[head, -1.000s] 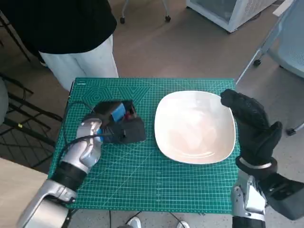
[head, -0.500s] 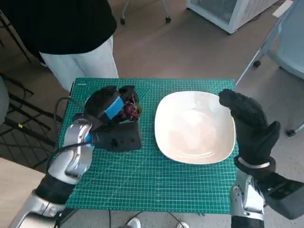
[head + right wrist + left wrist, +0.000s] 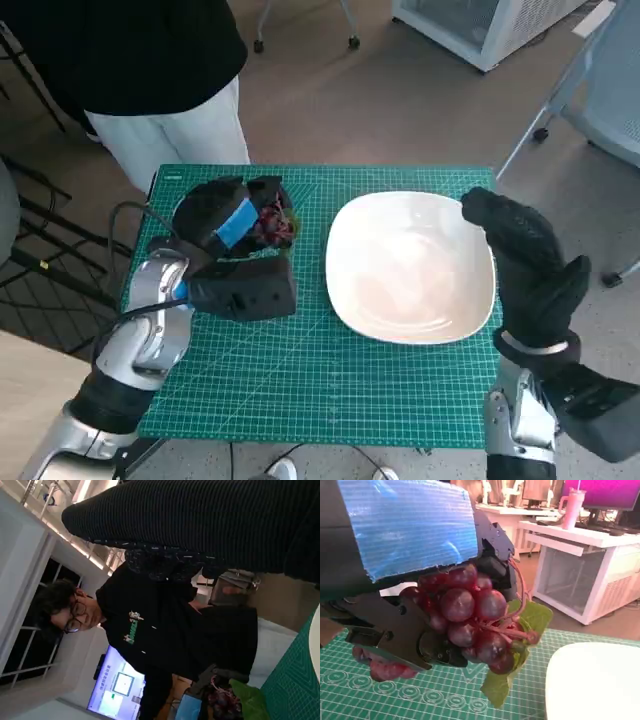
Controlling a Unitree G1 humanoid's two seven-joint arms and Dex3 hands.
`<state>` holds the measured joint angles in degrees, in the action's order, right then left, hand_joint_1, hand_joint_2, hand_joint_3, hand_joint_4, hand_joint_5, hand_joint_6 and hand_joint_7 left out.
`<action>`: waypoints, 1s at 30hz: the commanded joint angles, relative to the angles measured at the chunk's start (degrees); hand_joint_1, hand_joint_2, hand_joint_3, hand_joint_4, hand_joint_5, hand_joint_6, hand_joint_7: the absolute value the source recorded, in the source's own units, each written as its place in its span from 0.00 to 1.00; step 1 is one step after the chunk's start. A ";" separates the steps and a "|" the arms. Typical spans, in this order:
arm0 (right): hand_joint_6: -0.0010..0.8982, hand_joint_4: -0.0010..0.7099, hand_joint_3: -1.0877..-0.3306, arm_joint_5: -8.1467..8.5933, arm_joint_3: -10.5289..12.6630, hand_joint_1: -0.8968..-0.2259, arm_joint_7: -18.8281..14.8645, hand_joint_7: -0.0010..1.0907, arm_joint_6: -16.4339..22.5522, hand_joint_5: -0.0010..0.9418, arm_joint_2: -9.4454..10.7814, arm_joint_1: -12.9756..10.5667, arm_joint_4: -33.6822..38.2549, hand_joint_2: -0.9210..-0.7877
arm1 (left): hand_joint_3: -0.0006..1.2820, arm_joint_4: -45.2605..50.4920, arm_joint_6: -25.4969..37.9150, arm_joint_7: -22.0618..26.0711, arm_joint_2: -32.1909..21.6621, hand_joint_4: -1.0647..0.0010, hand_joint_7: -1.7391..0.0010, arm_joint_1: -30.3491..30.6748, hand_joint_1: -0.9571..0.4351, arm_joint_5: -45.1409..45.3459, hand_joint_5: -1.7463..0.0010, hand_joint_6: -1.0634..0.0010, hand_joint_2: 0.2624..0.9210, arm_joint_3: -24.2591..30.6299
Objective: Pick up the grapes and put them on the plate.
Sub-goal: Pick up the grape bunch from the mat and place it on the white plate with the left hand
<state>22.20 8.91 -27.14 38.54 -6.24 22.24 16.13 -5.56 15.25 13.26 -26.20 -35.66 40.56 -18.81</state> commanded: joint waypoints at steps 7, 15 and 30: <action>0.16 0.47 0.71 0.60 0.03 0.69 -0.59 0.32 -0.63 0.00 0.15 -1.21 -0.55 0.00 | 0.11 2.73 1.18 4.05 4.67 0.44 0.40 -5.26 0.69 2.71 0.18 0.45 1.00 -3.64; 0.16 0.47 0.71 0.79 0.37 0.68 -0.61 0.32 -0.78 0.00 -0.14 -1.80 -1.18 0.00 | 0.12 1.10 -0.51 5.97 7.95 0.45 0.40 -10.60 0.69 3.41 0.18 0.45 1.00 -6.25; 0.15 0.46 0.70 0.88 1.02 0.69 0.62 0.33 -2.57 0.00 -0.14 -3.72 -4.68 0.00 | 0.13 -12.67 -5.49 5.10 16.81 0.43 0.26 -20.96 0.69 3.67 0.27 0.54 1.00 -11.62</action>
<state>22.54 9.53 -27.26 37.21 -6.44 20.12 12.03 -15.98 10.54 18.23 -11.04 -53.84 44.16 -29.57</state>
